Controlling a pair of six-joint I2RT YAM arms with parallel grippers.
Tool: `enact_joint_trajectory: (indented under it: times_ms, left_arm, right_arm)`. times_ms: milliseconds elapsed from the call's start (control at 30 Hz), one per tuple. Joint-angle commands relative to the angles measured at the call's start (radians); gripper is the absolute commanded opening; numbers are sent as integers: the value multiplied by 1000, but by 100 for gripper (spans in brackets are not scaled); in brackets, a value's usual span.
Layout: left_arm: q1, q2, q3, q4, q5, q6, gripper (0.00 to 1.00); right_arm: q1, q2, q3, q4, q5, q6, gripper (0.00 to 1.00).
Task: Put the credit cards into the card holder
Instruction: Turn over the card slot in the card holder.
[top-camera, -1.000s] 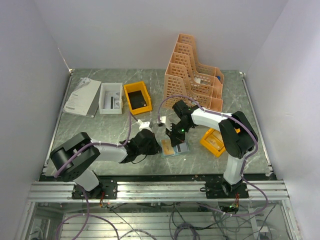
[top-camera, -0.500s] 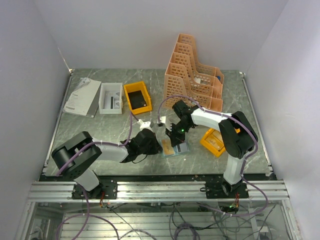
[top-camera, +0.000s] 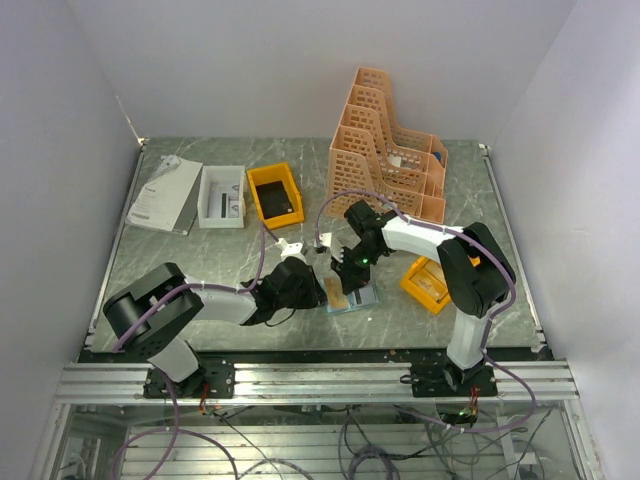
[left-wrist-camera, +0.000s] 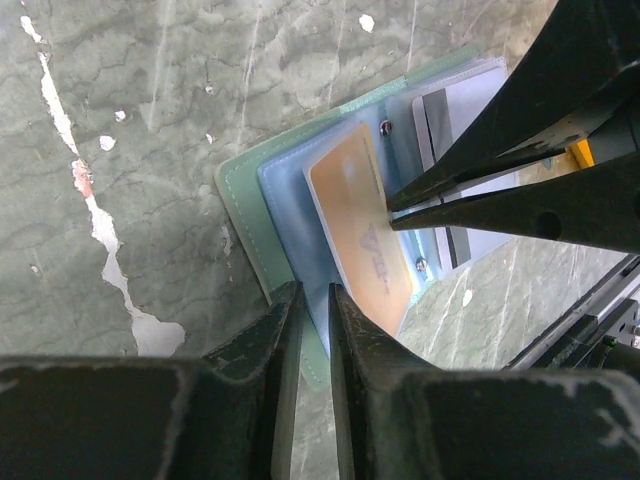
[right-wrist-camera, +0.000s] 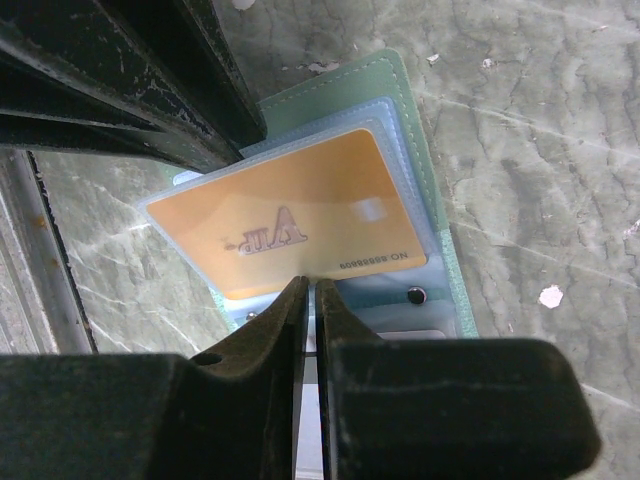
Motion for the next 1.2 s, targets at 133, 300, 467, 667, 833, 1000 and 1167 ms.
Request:
enact_joint_trajectory:
  times_ms: [133, 300, 467, 667, 833, 1000, 1167]
  left_arm:
    - [-8, -5, 29, 38, 24, 13, 30]
    - [-13, -2, 38, 29, 26, 19, 35]
    - [-15, 6, 56, 14, 28, 27, 39]
    - [-16, 15, 89, -26, 30, 40, 41]
    - [-22, 28, 134, -93, 20, 59, 43]
    - [-38, 54, 193, -177, 2, 79, 44]
    - [-44, 73, 209, -185, 4, 80, 44]
  right_arm:
    - [5, -9, 10, 17, 25, -3, 11]
    - [-1, -57, 5, 30, 13, 6, 25]
    - [-19, -99, 3, 35, 2, 11, 33]
    - [-42, -138, 3, 38, -4, 15, 36]
    - [-71, -147, 2, 46, -4, 29, 37]
    - [-92, -161, -10, 103, -57, 129, 34]
    - [-123, -187, -38, 207, -118, 313, 28]
